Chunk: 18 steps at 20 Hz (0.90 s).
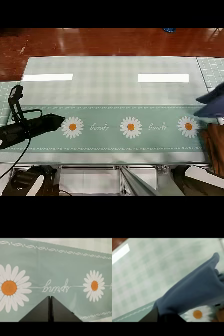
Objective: Fold the shirts.
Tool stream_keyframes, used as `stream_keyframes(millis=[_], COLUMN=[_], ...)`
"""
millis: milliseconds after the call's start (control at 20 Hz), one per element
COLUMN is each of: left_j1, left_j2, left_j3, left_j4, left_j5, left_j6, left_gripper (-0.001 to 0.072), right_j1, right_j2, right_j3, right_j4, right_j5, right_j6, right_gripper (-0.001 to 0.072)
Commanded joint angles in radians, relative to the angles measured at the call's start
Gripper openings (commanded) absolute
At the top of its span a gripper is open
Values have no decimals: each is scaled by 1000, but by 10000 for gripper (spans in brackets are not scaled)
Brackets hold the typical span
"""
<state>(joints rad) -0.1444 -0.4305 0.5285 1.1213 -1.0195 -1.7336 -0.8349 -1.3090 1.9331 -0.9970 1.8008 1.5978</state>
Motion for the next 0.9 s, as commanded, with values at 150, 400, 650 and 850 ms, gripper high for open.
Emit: stream_keyframes(millis=[150,400,650,850], left_j1=[1,0,1,-3], left_j2=[-1,0,-1,-122], left_j3=[-1,-1,-1,144], left_j4=[0,0,-5,-109], left_j5=[78,119,183,269], left_j6=[0,0,1,93], left_gripper=[18,18,18,18], right_j1=[-293,-412,-406,-248], right_j2=[272,393,389,375], right_j3=[-440,-609,-639,-639], right_j4=[-341,-598,-567,-71], right_j5=[57,56,31,-252], right_j6=[2,105,126,45], right_gripper=[24,75,363,24])
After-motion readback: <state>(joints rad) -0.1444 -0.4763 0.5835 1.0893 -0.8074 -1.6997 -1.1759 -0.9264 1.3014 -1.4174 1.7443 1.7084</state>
